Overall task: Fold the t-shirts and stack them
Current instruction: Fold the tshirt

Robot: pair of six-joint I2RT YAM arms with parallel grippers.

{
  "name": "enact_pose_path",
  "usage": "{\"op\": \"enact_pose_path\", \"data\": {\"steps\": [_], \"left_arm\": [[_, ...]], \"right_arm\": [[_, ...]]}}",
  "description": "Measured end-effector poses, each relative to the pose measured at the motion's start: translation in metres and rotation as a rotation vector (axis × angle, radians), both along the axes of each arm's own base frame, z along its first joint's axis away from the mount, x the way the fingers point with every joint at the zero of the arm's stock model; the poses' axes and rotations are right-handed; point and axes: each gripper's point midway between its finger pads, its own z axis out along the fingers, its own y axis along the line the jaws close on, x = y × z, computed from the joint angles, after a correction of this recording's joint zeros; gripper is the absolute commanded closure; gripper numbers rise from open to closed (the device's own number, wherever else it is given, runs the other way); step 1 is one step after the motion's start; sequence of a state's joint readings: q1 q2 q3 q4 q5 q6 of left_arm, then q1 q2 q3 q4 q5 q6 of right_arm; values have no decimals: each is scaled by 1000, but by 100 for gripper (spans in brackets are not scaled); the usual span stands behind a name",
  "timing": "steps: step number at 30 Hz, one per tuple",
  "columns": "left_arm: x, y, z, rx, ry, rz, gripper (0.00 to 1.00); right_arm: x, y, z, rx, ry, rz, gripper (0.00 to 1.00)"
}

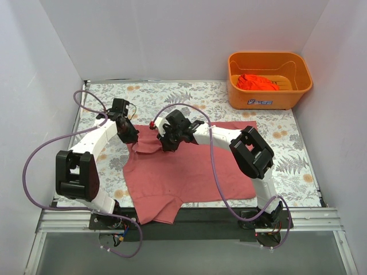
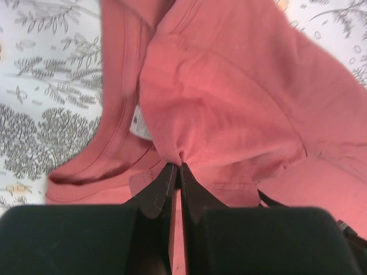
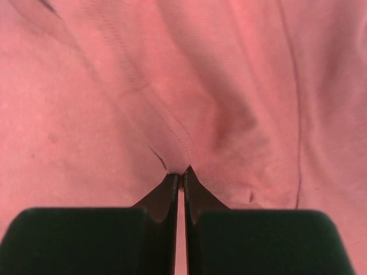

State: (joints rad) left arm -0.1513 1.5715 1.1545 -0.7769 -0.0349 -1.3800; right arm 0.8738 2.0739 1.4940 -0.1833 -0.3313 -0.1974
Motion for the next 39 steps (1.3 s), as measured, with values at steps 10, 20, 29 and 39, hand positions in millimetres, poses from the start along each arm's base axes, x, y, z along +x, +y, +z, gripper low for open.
{"op": "enact_pose_path", "data": {"steps": [10,20,29,39], "left_arm": [[-36,0,-4,-27,34,24,100],[-61,-1,-18,-45,84,44,100],[-66,-3,-13,-57,58,50,100],[-90,-2,-40,-52,126,83,78]], "right_arm": [[-16,-20,-14,-96,25,79,96],[-19,-28,-17,-137,17,118,95],[-23,-31,-16,-157,16,140,94],[-28,-39,-20,-190,35,152,54]]}}
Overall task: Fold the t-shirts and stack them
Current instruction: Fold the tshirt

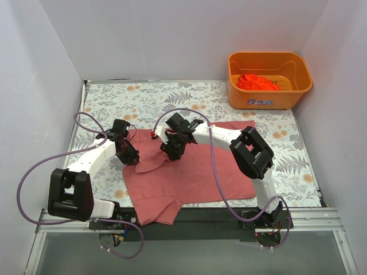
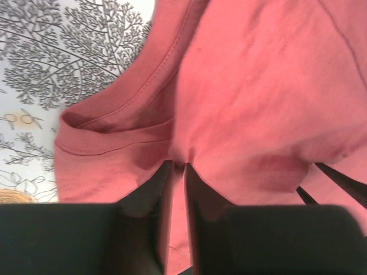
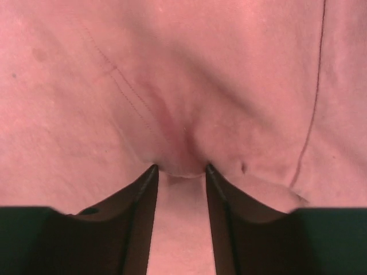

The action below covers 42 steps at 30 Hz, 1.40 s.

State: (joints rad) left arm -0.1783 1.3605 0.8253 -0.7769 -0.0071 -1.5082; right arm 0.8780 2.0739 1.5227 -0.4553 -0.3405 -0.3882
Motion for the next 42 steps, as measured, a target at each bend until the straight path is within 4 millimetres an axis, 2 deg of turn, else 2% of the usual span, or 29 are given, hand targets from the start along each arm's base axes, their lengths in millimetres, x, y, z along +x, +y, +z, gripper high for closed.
{"op": "enact_pose_path", "data": {"steps": [2,3,6,10,14,17,19,21,25,29,34,42], "left_arm": [[0,2,2,8,-10,11,70],[2,4,5,14,-26,20,63],[12,11,17,37,-83,46,53],[38,26,34,69,-174,88,51],[75,40,39,98,-244,112,52],[100,44,30,114,-248,115,55],[115,44,20,118,-239,109,58],[127,43,10,119,-230,97,59],[142,40,-3,118,-218,67,59],[151,39,-7,119,-228,42,58],[154,39,-7,126,-241,24,57],[155,40,-20,135,-221,7,59]], "right_arm": [[1,-2,1,-5,4,-8,48],[1,-5,1,-9,9,-21,46],[12,-17,13,4,12,-78,44],[45,-64,43,46,1,-267,44],[90,-145,69,130,-19,-590,45],[112,-221,73,198,-13,-891,45],[115,-267,67,239,11,-1080,45],[112,-303,55,269,55,-1244,45],[101,-349,28,343,151,-1473,46],[93,-370,12,395,223,-1614,46],[99,-384,9,470,225,-1693,47],[110,-386,-5,524,259,-1702,57]]}}
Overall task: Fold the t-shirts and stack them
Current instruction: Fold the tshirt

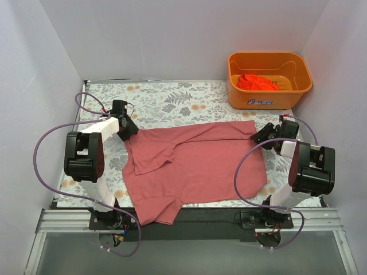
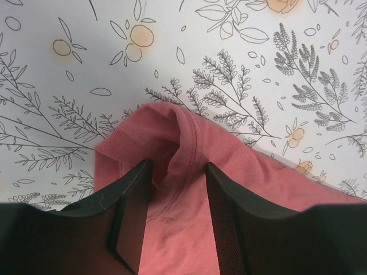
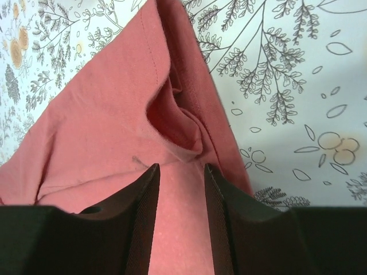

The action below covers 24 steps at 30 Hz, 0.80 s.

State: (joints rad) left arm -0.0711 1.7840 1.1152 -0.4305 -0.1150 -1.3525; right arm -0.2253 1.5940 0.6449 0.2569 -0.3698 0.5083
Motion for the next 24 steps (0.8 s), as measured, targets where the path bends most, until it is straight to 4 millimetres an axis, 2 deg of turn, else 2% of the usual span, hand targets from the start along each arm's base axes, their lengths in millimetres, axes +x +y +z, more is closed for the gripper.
{"op": "enact_pose_path", "data": {"steps": [3,24], "left_arm": [[0,0,-4,2,9,-4,60],[6,0,-7,7,-4,-18,64]], "right_arm": [[3,3,-3,21,-6,6,61],[14,0,-2,40,-51,-6,64]]}}
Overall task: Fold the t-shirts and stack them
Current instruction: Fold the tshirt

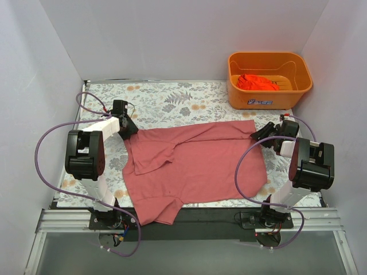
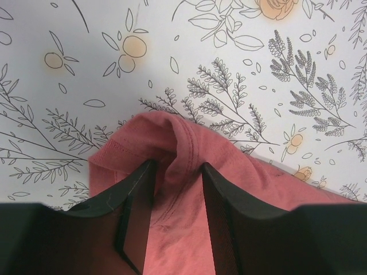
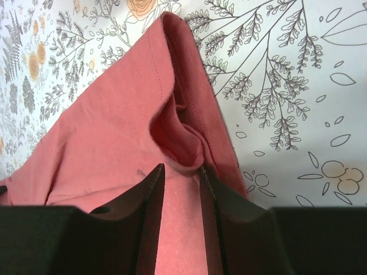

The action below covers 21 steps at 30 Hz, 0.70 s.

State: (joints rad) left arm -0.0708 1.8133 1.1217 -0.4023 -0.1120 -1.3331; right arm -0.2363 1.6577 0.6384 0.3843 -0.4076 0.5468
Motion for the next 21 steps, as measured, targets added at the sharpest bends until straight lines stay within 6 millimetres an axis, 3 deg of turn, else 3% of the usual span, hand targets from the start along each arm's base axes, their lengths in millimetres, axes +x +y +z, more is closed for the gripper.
{"op": "enact_pose_path", "data": {"steps": [7,14,21], "left_arm": [[0,3,0,12,0,0,71],[4,12,3,15,-7,20,89],[19,19,16,27,-42,33,94]], "right_arm": [[2,0,3,2,-15,1,72],[3,-1,2,5,-18,2,99],[3,-12,4,8,-22,-23,99]]}}
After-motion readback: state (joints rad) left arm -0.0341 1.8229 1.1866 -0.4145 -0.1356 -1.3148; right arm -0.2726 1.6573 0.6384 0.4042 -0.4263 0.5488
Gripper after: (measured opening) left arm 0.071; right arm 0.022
